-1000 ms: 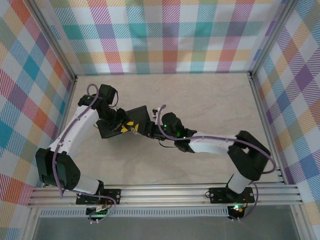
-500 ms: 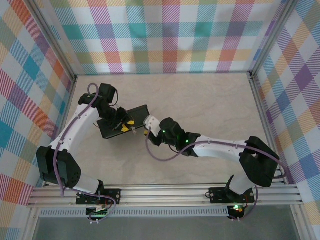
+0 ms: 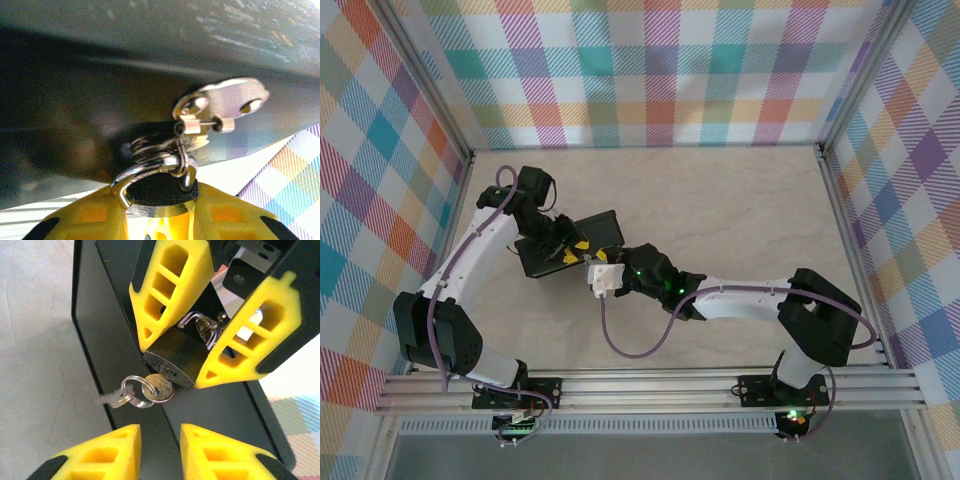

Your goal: Unlock the padlock with the key

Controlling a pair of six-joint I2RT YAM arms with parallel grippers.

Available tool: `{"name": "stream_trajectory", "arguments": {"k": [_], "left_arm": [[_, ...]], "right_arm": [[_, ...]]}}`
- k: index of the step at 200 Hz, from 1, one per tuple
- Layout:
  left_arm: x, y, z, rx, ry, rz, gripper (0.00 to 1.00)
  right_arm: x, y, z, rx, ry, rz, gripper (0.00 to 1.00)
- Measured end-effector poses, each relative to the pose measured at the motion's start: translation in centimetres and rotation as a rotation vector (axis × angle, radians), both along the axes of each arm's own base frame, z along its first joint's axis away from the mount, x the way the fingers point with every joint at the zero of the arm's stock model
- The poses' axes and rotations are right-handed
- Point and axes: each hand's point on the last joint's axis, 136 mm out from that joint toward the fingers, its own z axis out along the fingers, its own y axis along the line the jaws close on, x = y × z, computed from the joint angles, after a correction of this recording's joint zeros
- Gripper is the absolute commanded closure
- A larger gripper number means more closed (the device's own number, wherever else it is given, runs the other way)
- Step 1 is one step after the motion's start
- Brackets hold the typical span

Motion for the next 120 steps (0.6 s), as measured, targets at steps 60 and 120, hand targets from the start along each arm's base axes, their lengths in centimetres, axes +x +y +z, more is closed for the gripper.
{"name": "stream_trajectory", "arguments": {"k": [60, 120], "left_arm": [[0.0, 0.0, 0.0, -0.003, 0.001, -0.001, 1.0], [0.0, 0.1, 0.0, -0.002, 0.004, 0.003, 1.0]], "right_arm": [[-0.1, 0.9, 0.5, -0.033, -0.088, 0.046, 0.71], [-0.2, 1.7, 0.8, -0.027, -0.093, 0.075, 0.73]]}}
